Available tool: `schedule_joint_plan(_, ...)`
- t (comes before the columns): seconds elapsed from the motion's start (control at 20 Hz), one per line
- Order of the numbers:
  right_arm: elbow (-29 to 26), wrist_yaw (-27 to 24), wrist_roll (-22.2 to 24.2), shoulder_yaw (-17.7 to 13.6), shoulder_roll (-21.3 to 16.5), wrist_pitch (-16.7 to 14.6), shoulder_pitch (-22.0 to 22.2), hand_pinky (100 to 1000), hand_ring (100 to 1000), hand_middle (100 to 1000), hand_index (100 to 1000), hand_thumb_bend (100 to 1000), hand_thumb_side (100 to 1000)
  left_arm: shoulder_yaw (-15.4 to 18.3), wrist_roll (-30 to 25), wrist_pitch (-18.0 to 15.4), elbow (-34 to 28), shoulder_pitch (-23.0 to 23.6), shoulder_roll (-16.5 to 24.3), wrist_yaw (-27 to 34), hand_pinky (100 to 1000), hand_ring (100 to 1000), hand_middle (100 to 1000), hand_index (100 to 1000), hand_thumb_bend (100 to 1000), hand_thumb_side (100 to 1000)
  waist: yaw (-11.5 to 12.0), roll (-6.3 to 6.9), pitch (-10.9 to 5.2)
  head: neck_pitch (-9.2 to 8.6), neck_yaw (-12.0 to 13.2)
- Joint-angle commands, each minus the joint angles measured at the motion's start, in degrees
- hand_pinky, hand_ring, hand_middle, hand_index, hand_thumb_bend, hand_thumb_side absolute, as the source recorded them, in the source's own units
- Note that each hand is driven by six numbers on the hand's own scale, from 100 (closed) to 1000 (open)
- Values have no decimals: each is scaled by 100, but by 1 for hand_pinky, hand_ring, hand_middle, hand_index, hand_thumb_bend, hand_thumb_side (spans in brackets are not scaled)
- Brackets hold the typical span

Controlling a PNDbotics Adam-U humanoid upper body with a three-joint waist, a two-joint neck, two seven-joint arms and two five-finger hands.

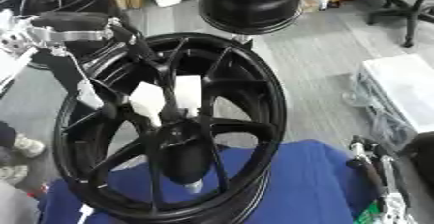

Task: Pull the pin out of the wheel hub.

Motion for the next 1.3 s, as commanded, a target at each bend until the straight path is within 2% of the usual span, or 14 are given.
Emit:
schedule_joint_plan(0.05, -63, 32, 33, 6, -101, -16, -57, 603, 489, 617, 776, 100, 798, 40, -726, -768, 68, -140, -25, -93, 741, 636, 671, 830, 730, 378, -10, -14, -96, -29, 16)
schedule_joint_plan(0.55, -78, 19, 54, 23, -97, -21, -75, 603, 489, 617, 776, 100, 799, -63, -984, -918, 244, -98, -239, -182, 709, 571, 589, 777, 677, 345, -32, -1, -86, -20, 20)
schedule_joint_plan(0.75, -80, 18, 53, 21, -97, -20, -76, 603, 489, 617, 776, 100, 799, -123, -1005, -970, 250, -80, -261, -152, 686, 525, 534, 728, 645, 316, -34, -4, -82, -28, 12)
schedule_joint_plan(0.95, -80, 17, 50, 17, -100, -18, -74, 603, 489, 618, 776, 100, 799, -200, -1006, -1003, 230, -52, -256, -85, 647, 456, 450, 627, 625, 307, -30, -2, -83, -28, 2)
schedule_joint_plan(1.05, -76, 16, 49, 15, -101, -17, -73, 603, 489, 618, 776, 100, 800, -241, -1006, -1024, 197, -46, -251, -37, 631, 425, 413, 588, 597, 296, -28, -4, -85, -30, 2)
schedule_joint_plan(1.15, -72, 12, 48, 14, -101, -16, -72, 603, 489, 618, 776, 100, 800, -276, -1006, -1043, 164, -48, -239, 7, 615, 396, 371, 547, 475, 248, -25, -7, -88, -34, 1)
schedule_joint_plan(1.3, -68, 9, 44, 11, -99, -16, -70, 604, 489, 618, 776, 100, 801, -255, -1006, -1061, 123, -59, -224, 90, 610, 376, 341, 521, 416, 218, -20, -13, -91, -41, -8)
